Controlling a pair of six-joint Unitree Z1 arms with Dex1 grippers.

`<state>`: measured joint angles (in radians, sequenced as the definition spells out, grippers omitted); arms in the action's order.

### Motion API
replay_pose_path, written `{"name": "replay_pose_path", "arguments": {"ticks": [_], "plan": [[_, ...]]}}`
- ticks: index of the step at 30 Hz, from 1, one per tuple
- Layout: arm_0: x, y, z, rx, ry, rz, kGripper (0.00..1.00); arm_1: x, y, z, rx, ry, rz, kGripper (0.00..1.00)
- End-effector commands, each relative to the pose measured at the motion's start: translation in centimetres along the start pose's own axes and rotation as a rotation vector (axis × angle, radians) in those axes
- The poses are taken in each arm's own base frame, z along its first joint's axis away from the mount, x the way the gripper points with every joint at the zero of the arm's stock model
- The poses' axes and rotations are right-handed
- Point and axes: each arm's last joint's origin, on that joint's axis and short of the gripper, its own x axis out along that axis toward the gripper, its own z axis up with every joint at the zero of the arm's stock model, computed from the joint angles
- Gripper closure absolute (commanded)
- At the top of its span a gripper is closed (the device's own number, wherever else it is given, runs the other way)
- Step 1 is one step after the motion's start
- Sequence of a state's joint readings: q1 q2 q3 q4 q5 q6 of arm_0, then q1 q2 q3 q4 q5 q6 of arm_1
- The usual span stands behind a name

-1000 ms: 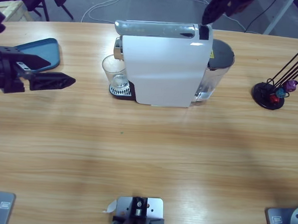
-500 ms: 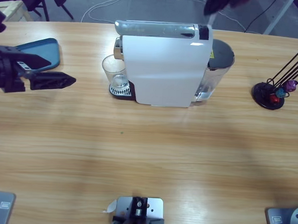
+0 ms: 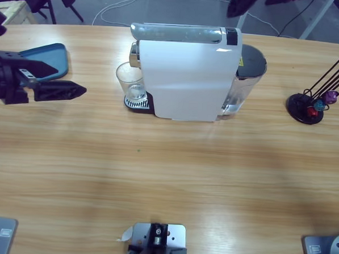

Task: Pour coffee

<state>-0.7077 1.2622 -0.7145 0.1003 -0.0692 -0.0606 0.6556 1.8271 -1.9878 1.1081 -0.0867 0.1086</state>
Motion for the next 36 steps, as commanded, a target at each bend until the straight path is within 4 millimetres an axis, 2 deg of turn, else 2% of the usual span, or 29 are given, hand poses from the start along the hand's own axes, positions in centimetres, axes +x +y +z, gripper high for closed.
{"name": "replay_pose_path", "arguments": {"ticks": [1,9,13,17,24,28,32,36], "plan": [[0.4,-0.1,-0.2,-0.004,0.009,-0.001,0.0,1.0,0.4,-0.1,0.02,0.018,0.034,0.0],[0.0,-0.1,-0.1,-0.003,-0.005,-0.002,0.0,0.3,0.4,-0.2,0.022,0.003,0.042,0.0],[-0.4,-0.2,0.3,0.008,-0.027,-0.01,0.0,-1.0,0.1,-1.7,0.022,-0.012,0.038,0.0],[-1.2,-0.2,0.2,0.012,-0.051,-0.012,0.0,-3.2,-0.5,-6.8,0.026,-0.092,0.054,0.0],[-1.2,-0.3,-0.4,0.035,-0.038,-0.034,0.0,-5.2,-1.6,-16.1,0.009,-0.128,0.06,0.0],[-1.2,-0.4,-0.4,0.041,-0.038,-0.044,0.0,-4.5,-2.2,-20.2,-0.038,-0.202,0.034,0.0],[-1.1,-0.5,-0.8,0.043,-0.018,-0.08,0.0,-3.3,-2.5,-23.0,-0.04,-0.178,0.027,0.0],[-1.9,-0.6,-1.1,0.049,-0.032,-0.084,0.0,-3.2,-2.9,-27.1,-0.031,-0.256,0.043,0.0]]}}
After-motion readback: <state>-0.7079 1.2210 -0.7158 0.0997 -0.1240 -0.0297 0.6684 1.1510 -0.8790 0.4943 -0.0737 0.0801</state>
